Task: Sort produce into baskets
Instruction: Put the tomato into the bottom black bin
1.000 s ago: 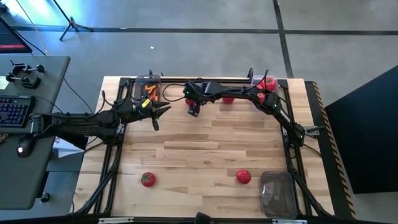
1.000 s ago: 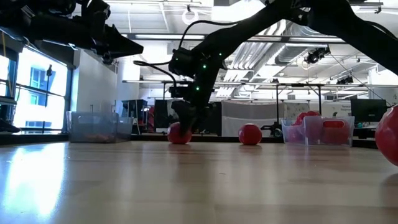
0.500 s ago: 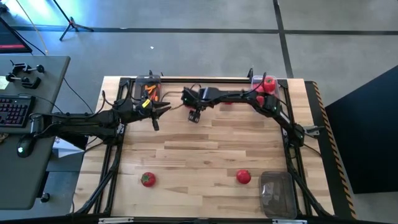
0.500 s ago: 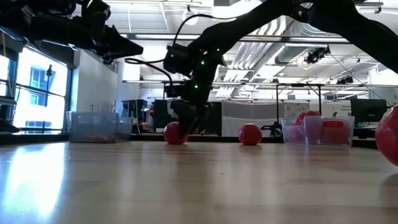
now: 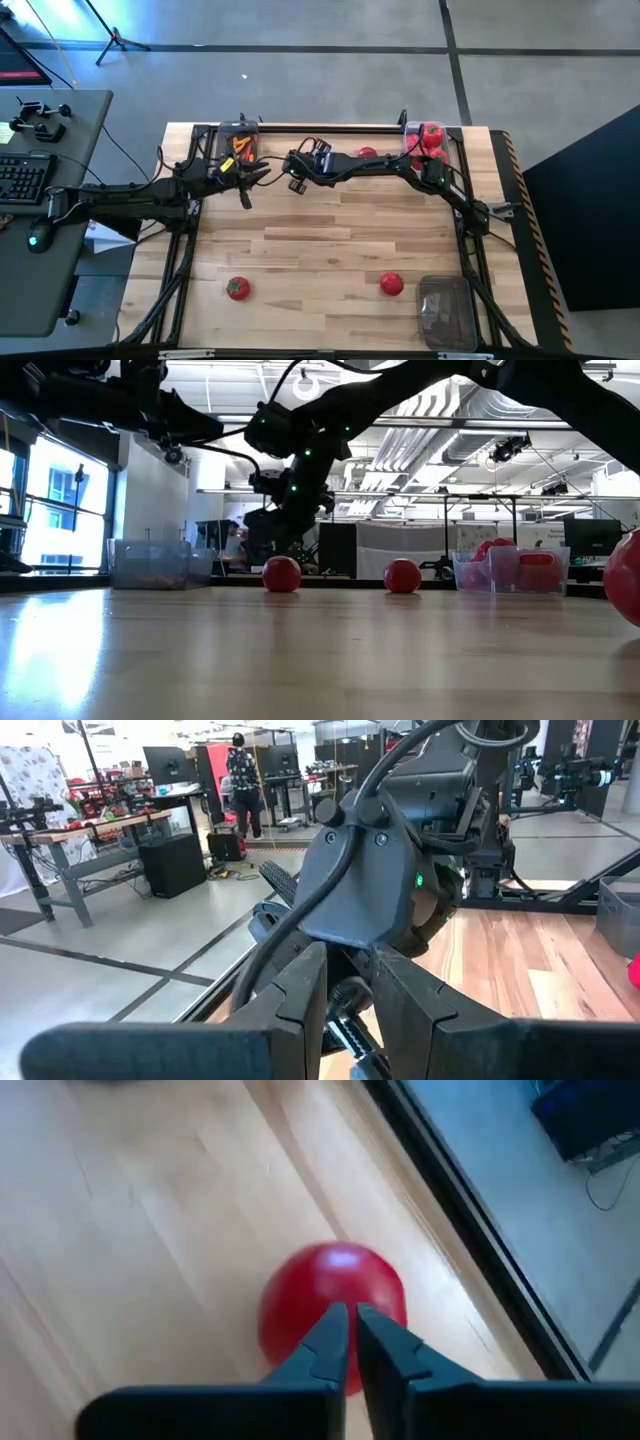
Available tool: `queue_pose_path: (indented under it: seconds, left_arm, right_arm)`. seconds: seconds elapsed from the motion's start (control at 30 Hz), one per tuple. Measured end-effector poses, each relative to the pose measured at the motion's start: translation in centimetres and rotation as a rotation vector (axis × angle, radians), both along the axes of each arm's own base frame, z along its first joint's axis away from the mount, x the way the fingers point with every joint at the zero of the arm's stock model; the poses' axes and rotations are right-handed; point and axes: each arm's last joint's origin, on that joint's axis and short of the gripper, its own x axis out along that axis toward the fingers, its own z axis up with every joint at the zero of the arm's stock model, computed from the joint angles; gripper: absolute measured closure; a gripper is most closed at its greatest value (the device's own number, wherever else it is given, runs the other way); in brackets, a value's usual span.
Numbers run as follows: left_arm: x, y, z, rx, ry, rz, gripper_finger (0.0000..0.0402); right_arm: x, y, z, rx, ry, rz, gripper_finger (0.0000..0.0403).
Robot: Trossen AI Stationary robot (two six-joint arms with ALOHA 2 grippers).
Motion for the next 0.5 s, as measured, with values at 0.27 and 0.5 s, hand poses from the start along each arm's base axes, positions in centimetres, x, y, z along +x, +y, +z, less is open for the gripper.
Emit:
queue_pose_path:
  seconds: [0.27, 0.5]
  left_arm:
    - [-0.4, -0.1, 0.1, -0.001, 0.005, 0.0, 0.0335]
    - [-0.4, -0.1, 0.0, -0.004, 0.011, 0.0, 0.0335]
  right_arm:
    - [-0.6, -3.8, 0.2, 0.083, -0.113, -0.097, 0.0391]
    - [-0.6, -4.9, -1.5, 0.158, -0.111, -0.111, 0.04]
